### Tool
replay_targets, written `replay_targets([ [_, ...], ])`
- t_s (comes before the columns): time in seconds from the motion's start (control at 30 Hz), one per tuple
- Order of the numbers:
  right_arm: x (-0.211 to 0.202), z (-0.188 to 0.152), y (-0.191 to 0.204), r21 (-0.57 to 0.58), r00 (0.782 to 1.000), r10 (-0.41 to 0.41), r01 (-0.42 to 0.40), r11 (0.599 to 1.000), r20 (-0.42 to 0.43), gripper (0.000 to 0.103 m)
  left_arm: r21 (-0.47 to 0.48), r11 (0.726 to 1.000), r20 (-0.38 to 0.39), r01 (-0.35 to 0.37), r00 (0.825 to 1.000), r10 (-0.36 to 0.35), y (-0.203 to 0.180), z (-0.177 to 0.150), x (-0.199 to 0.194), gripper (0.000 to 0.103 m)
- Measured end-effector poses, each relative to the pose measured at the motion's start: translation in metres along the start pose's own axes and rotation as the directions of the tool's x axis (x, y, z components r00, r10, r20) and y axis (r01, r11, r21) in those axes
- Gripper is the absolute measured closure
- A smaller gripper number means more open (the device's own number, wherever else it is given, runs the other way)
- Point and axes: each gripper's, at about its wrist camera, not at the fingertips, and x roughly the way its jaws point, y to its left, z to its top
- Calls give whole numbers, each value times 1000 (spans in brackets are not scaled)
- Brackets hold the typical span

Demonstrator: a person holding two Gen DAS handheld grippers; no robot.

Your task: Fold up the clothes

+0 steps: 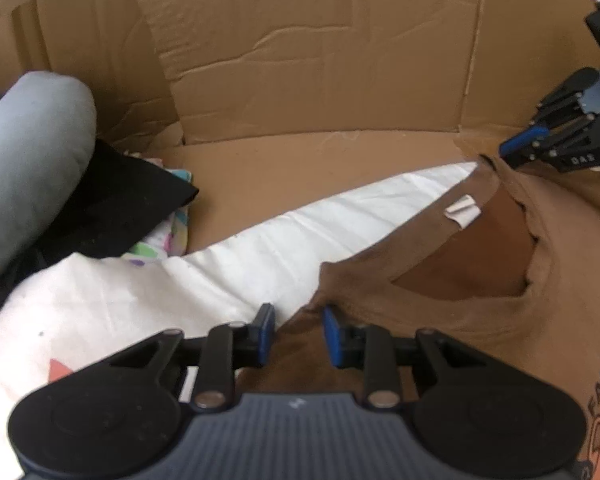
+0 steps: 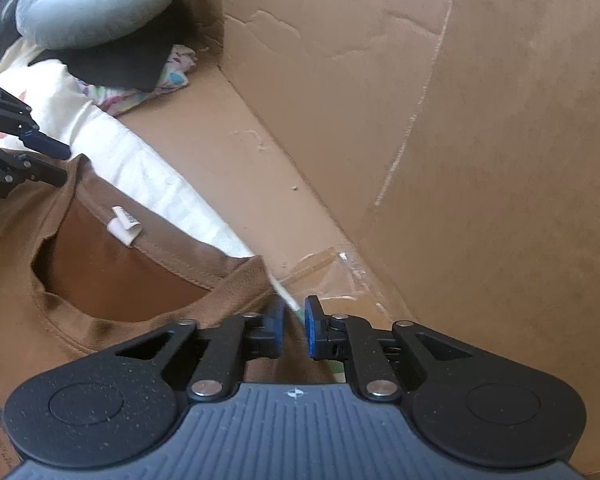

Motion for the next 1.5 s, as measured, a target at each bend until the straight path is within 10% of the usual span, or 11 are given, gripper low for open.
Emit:
replay_targets([
  [0.47,-82,-11,-24,43,996,17,-21,999,88,89,20,997,33,-79,996,78,-27,10,-29,80],
  [0.57,-111,-27,-26,50,995,3,-8,999,96,89,-13,998,69,-61,996,61,-38,17,-41,66],
  [1.17,-213,-196,-51,395,979,-195,155,906,62,86,-71,991,144,114,984,-103,-168,51,-81,55],
  [1.5,-206,-250,-50,557,979,-183,106,824,84,69,-130,980,87,152,986,-142,-217,4,-65,50],
])
